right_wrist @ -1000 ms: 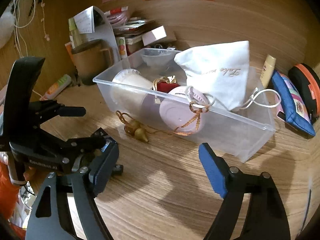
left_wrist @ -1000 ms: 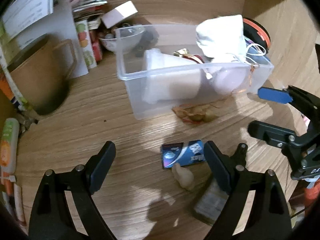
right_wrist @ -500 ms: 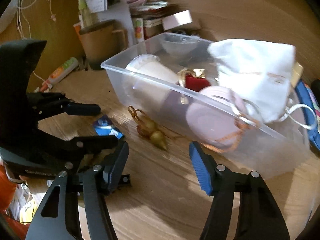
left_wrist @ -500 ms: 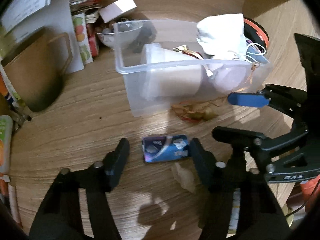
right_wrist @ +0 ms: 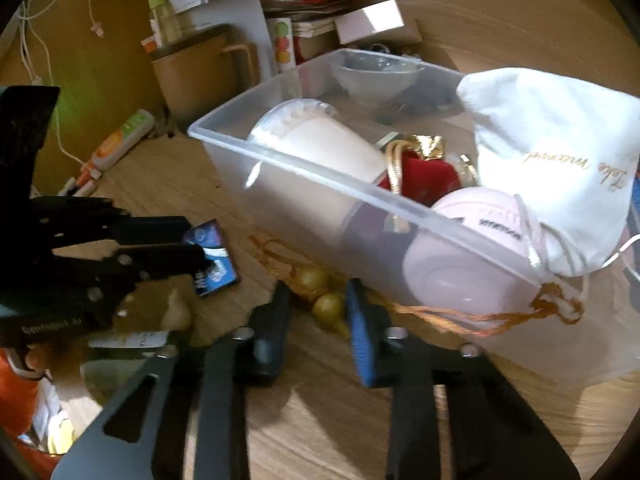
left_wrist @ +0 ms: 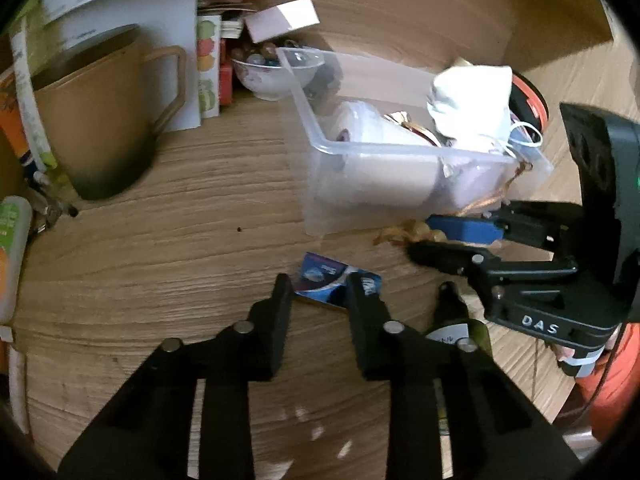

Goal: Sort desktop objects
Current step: 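Grasp the blue card pack with the left gripper while the right grasps the gold bell ornament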

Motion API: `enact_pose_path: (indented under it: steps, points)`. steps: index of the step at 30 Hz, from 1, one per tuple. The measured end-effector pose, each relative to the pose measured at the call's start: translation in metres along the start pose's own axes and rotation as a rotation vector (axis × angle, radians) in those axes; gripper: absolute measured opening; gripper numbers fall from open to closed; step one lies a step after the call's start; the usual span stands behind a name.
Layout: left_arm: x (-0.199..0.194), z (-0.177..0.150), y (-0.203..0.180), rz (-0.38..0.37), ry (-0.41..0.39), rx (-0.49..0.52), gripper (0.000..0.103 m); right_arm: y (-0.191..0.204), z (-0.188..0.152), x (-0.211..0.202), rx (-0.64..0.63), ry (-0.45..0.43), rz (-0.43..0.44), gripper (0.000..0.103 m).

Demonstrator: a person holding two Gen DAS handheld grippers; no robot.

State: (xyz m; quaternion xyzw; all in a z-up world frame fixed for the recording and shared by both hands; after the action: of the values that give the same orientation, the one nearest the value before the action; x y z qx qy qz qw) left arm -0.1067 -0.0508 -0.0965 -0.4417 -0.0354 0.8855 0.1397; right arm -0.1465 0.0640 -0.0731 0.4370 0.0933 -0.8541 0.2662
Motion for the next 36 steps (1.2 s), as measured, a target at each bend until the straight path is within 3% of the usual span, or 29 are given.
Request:
enact_pose_path:
  steps: [5, 9, 12, 17, 23, 25, 36]
  points:
    - [-0.008, 0.000, 0.004, -0.049, -0.026, -0.026, 0.023, 0.002, -0.003, -0.002, -0.002, -0.005, 0.004, 0.015]
    - [-0.008, 0.000, 0.003, -0.054, -0.021, -0.020, 0.050, 0.000, -0.004, -0.016, 0.010, -0.046, -0.001, 0.015]
    - [-0.007, 0.001, -0.006, -0.033, -0.022, 0.021, 0.059, -0.006, -0.007, -0.033, 0.034, -0.087, 0.009, 0.015]
    - [0.007, 0.000, -0.018, 0.040, 0.031, 0.087, 0.059, -0.012, -0.014, -0.054, 0.055, -0.124, 0.010, 0.015]
    - [0.015, 0.004, -0.028, 0.108, 0.033, 0.148, 0.059, -0.019, -0.023, -0.069, 0.073, -0.147, 0.015, 0.015]
    - [0.014, 0.003, -0.029, 0.131, 0.026, 0.161, 0.047, -0.022, -0.026, -0.070, 0.079, -0.149, 0.017, 0.015]
    - [0.000, 0.009, -0.011, 0.145, -0.022, 0.078, 0.047, -0.032, -0.029, -0.083, 0.127, -0.201, 0.051, 0.015]
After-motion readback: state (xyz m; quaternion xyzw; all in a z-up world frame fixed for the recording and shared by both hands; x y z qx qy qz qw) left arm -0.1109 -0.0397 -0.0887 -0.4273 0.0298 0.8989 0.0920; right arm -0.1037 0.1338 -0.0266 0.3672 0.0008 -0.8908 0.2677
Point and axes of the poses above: each gripper's, at about its wrist camera, not at the fingertips, and x roughly the way its jaws point, y to its left, z to its top, the point moved 3 cm from there along x, roughly the way its jaws point, and after that the axes turned 1 degree about x, right-handed, at the moved point
